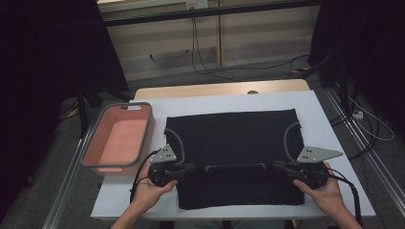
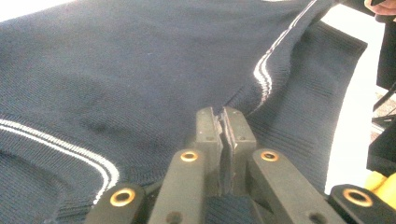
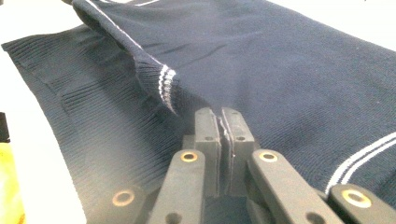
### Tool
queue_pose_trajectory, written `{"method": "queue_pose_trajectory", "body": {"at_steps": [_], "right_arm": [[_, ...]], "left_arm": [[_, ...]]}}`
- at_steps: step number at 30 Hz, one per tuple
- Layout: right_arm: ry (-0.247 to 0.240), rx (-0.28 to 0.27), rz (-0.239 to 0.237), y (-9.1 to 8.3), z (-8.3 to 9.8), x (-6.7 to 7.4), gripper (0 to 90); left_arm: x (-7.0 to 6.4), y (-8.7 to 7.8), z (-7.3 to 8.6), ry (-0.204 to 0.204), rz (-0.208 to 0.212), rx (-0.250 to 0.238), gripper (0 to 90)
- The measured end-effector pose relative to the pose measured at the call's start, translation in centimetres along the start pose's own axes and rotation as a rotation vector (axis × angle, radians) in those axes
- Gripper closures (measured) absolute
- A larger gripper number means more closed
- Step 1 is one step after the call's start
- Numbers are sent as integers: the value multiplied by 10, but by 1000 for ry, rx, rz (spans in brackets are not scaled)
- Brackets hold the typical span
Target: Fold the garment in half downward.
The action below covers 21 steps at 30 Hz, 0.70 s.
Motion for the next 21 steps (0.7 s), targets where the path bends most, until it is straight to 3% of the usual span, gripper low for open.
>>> {"method": "queue_pose_trajectory", "body": {"at_steps": [12,17,21], "right_arm": [[-1,24,-17,-8,13,16,863],[-6,46,-25,-11,22,25,863],[-2,39,-13,-14,23,23,863]], "left_arm": [[-12,-4,14,12,16,38,865],[-24,-8,21,14,30,47,864],[-33,-5,25,17,38,59,864]]}}
Point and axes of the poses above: each handheld gripper's, and its own axes: y roughly forward along the jaws, z roughly out of its underside, x roughly to its left, the point moved 7 cm from there along y, roughly forward along the jaws, and after that the axes turned 2 degrees about z, right-handed, at the moved point
